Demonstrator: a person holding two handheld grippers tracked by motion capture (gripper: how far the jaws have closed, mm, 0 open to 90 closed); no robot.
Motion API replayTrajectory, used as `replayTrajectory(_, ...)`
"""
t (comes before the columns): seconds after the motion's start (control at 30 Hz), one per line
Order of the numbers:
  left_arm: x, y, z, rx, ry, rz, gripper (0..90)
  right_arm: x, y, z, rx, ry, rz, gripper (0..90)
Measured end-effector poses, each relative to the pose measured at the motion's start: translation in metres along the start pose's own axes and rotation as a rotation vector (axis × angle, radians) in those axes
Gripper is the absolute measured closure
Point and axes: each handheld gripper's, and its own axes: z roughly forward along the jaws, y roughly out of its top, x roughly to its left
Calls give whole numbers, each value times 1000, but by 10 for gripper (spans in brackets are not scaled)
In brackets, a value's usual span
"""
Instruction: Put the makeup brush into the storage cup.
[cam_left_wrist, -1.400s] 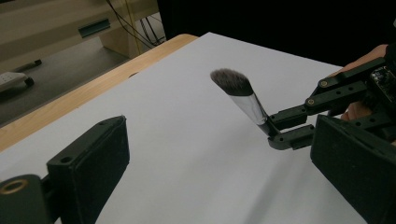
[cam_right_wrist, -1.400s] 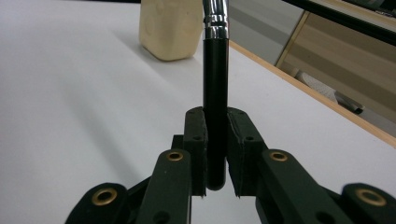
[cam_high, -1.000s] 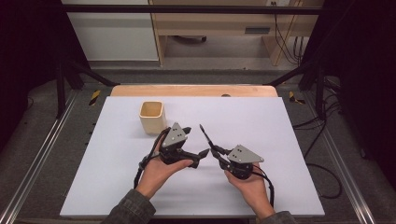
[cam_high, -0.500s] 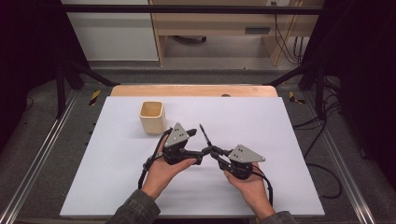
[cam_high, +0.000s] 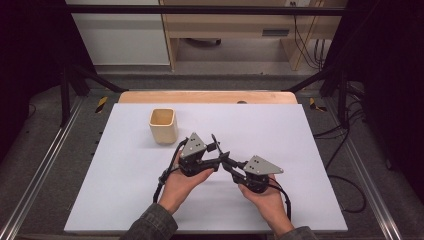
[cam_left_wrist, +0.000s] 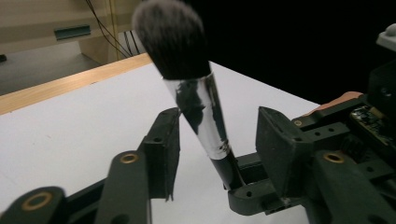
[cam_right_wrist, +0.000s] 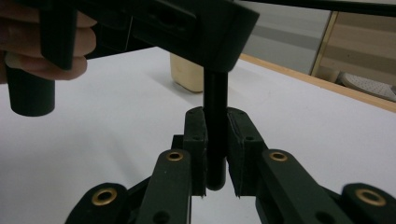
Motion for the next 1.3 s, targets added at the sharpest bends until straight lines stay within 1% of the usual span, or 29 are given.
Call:
replayTrajectory(0.1, 0, -1, 0, -3, -1, -1, 561, 0, 0, 0, -6, 5, 2, 791)
replayTrajectory(0.13, 0, -1, 1, -3, -2, -2, 561, 1, 0, 0, -4, 6, 4, 791)
replayTrajectory(0.17, 0, -2, 1, -3, -6, -4, 592, 1, 0, 1, 4, 9, 6, 792)
replayTrajectory(0.27, 0, -4, 2, 2, -8, -17, 622, 1, -1, 1, 7, 12, 10, 791)
replayTrajectory(0.33, 0, -5, 2, -1, -6, -22, 649, 0, -1, 1, 6, 12, 8, 791)
replayTrajectory(0.4, 1, -7, 2, -9, -11, -35, 671, 0, -1, 1, 6, 13, 9, 791)
replayTrajectory(0.57, 1, -8, 1, -10, -16, -37, 729, 0, -1, 2, 8, 14, 13, 790)
replayTrajectory(0.63, -1, -8, 1, -13, -33, -28, 748, 0, -1, 2, 11, 14, 8, 789)
replayTrajectory(0.67, -1, -8, 1, -13, -33, -28, 764, 0, -1, 2, 11, 14, 8, 789)
replayTrajectory(0.7, -3, -7, 2, -10, -33, -5, 772, 1, -1, 2, 14, 11, 4, 777)
replayTrajectory(0.73, -3, -7, 2, -10, -33, -5, 773, 0, -1, 2, 16, 11, 3, 753)
replayTrajectory(0.77, -4, -7, 2, -11, -32, 3, 773, 0, -1, 2, 16, 11, 3, 753)
replayTrajectory(0.8, -6, -7, 2, -12, -25, 16, 775, 1, -1, 3, 20, 5, 6, 680)
replayTrajectory(0.97, -5, -6, 0, -15, -10, 21, 775, 2, -1, 6, 42, -27, 10, 487)
replayTrajectory(1.0, -4, -6, 0, -14, -1, 22, 775, 2, -1, 6, 50, -32, 10, 474)
replayTrajectory(1.03, -4, -6, 0, -14, -1, 22, 775, 2, -1, 6, 50, -32, 10, 474)
replayTrajectory(1.07, -3, -6, -2, -8, 12, 32, 775, 3, -1, 6, 56, -34, 2, 431)
replayTrajectory(1.1, -2, -6, -2, -7, 16, 34, 775, 3, -1, 7, 63, -38, 2, 404)
replayTrajectory(1.13, -1, -6, -3, -8, 20, 34, 775, 3, -1, 7, 65, -39, 4, 384)
replayTrajectory(1.17, -1, -6, -3, -8, 20, 34, 775, 3, -1, 7, 65, -39, 4, 384)
replayTrajectory(1.2, 0, -5, -5, -6, 31, 40, 775, 2, -1, 8, 76, -46, 1, 337)
replayTrajectory(1.23, 0, -5, -5, -6, 31, 40, 775, 2, -1, 8, 76, -46, 1, 337)
replayTrajectory(1.27, 2, -5, -6, -6, 41, 43, 775, 1, 0, 8, 89, -51, 6, 288)
replayTrajectory(1.3, 2, -5, -6, -6, 41, 43, 775, 1, 0, 8, 89, -51, 6, 288)
